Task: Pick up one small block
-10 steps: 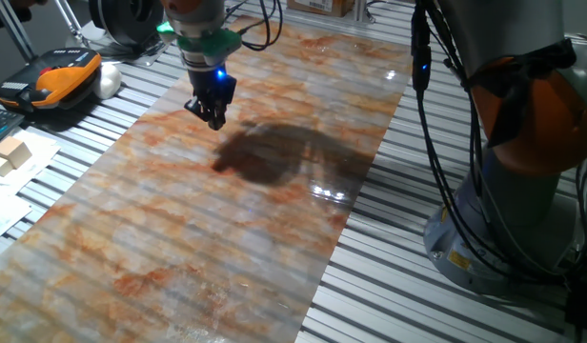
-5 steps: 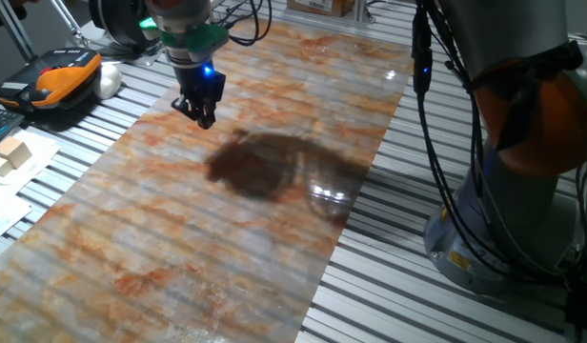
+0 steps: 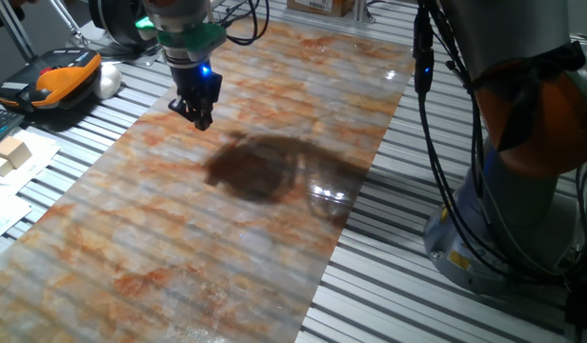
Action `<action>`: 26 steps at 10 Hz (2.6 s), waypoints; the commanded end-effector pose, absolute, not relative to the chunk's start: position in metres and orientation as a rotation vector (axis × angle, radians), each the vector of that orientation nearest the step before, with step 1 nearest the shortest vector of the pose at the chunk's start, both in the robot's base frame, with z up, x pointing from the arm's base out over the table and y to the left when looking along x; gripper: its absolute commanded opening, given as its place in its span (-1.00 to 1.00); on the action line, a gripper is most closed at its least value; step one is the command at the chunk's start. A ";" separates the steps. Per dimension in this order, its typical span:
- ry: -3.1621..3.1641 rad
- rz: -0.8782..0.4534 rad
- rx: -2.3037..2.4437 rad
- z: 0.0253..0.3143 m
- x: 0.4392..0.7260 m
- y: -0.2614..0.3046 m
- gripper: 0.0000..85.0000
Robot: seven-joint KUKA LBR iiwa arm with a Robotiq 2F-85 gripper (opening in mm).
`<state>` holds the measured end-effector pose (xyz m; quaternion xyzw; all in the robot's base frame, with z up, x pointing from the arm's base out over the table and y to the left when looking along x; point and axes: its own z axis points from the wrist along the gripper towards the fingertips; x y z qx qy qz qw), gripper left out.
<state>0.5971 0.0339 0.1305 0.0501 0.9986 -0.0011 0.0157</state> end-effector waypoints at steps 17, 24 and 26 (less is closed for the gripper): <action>3.133 0.024 0.160 0.135 0.596 0.047 -1.00; 3.124 -0.003 0.167 0.135 0.596 0.046 -0.60; 3.121 -0.003 0.174 0.136 0.596 0.047 -0.60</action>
